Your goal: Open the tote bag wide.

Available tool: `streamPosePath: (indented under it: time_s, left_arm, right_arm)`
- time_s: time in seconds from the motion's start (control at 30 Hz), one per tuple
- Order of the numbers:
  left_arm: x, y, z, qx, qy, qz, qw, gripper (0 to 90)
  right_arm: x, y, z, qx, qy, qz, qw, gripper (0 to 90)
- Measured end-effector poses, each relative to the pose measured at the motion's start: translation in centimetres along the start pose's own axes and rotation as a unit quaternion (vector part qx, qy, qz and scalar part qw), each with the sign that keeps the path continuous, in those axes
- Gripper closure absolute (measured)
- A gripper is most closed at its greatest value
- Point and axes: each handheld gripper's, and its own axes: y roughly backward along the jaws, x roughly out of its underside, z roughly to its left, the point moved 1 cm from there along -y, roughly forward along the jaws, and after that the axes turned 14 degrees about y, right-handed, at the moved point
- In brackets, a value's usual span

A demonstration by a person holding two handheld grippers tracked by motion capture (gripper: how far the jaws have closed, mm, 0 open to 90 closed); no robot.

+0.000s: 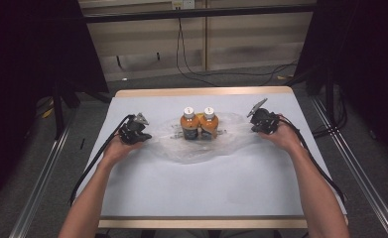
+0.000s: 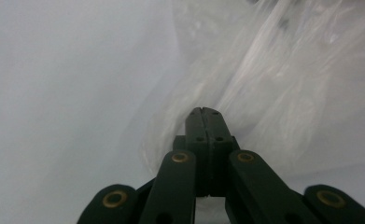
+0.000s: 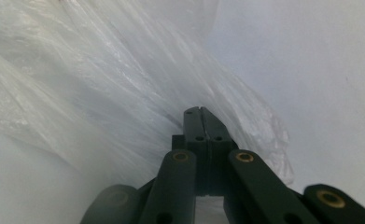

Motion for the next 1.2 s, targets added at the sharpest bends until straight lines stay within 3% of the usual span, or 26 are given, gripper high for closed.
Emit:
streamPosePath:
  time_s: [0.07,0.17,0.37,0.43,0.47,0.5,0.53,0.57,0.6,0.67,0.7,0.73,0.83,0.93,0.97,1.0,1.03,1.1,1.13,1.17,1.2]
  left_arm:
    - [0.0,0.0,-0.1,-0.002,0.008,0.000,1.0000,90.0]
    - [-0.1,0.0,-0.2,-0.007,0.000,0.003,1.0000,90.0]
    - [0.1,0.1,-0.2,-0.009,0.004,-0.002,1.0000,90.0]
    - [0.2,0.2,-0.1,-0.004,0.007,0.001,1.0000,90.0]
    - [0.4,0.3,-0.3,0.020,0.029,-0.017,0.9992,90.0]
    - [0.4,0.3,-0.3,0.020,0.029,-0.017,0.9992,90.0]
    - [0.4,0.8,-0.5,0.040,0.039,-0.037,0.9978,90.0]
    - [0.4,0.8,-0.5,0.040,0.039,-0.037,0.9978,90.0]
    - [0.4,1.4,-0.7,0.052,0.050,-0.057,0.9958,90.0]
    - [0.5,1.9,-1.0,0.062,0.059,-0.083,0.9929,90.0]
    - [0.5,1.9,-1.0,0.062,0.059,-0.083,0.9929,90.0]
    - [0.4,2.4,-1.5,0.067,0.064,-0.104,0.9903,90.0]
    - [0.3,2.9,-2.2,0.073,0.063,-0.119,0.9881,90.0]
    - [0.1,3.9,-3.2,0.081,0.056,-0.131,0.9865,90.0]
    - [0.0,4.2,-3.6,0.088,0.052,-0.138,0.9851,90.0]
    - [-0.3,4.8,-4.6,0.100,0.048,-0.148,0.9828,90.0]
    - [-0.3,4.8,-4.6,0.100,0.048,-0.148,0.9828,90.0]
    - [-0.8,5.0,-5.8,0.111,0.036,-0.156,0.9808,90.0]
    - [-1.5,5.1,-7.2,0.114,0.020,-0.159,0.9805,90.0]
    - [-1.5,5.1,-7.2,0.114,0.020,-0.159,0.9805,90.0]
    - [-2.2,5.1,-8.4,0.133,0.015,-0.168,0.9766,90.0]
  right_arm:
    - [0.1,0.1,0.1,-0.002,-0.003,0.003,1.0000,90.0]
    - [0.1,0.1,0.2,0.000,-0.006,0.005,1.0000,90.0]
    - [0.5,0.3,0.4,0.001,-0.003,0.004,1.0000,90.0]
    - [0.6,0.3,0.4,0.004,-0.009,-0.001,0.9999,90.0]
    - [0.6,0.3,0.4,0.004,-0.015,-0.006,0.9999,90.0]
    - [0.6,0.3,0.4,0.004,-0.015,-0.006,0.9999,90.0]
    - [0.8,0.7,0.3,0.001,-0.027,-0.022,0.9994,90.0]
    - [0.8,0.7,0.3,0.001,-0.027,-0.022,0.9994,90.0]
    - [0.9,1.3,0.1,-0.003,-0.036,-0.051,0.9981,90.0]
    - [0.7,1.8,0.4,-0.007,-0.042,-0.068,0.9967,90.0]
    - [0.7,1.8,0.4,-0.007,-0.042,-0.068,0.9967,90.0]
    - [0.5,2.4,0.8,-0.014,-0.046,-0.092,0.9946,90.0]
    - [0.3,2.8,1.1,-0.017,-0.054,-0.111,0.9922,90.0]
    - [0.0,3.4,1.4,-0.020,-0.061,-0.140,0.9880,90.0]
    - [-0.2,3.9,1.6,-0.025,-0.068,-0.163,0.9840,90.0]
    - [-0.4,4.2,1.7,-0.025,-0.066,-0.167,0.9833,90.0]
    - [-0.7,4.4,1.8,-0.028,-0.066,-0.174,0.9822,90.0]
    - [-1.0,4.7,1.9,-0.031,-0.061,-0.180,0.9812,90.0]
    - [-1.7,5.3,2.1,-0.027,-0.058,-0.191,0.9795,90.0]
    - [-1.7,5.3,2.1,-0.027,-0.058,-0.191,0.9795,90.0]
    - [-2.4,5.8,2.3,-0.034,-0.054,-0.212,0.9751,90.0]
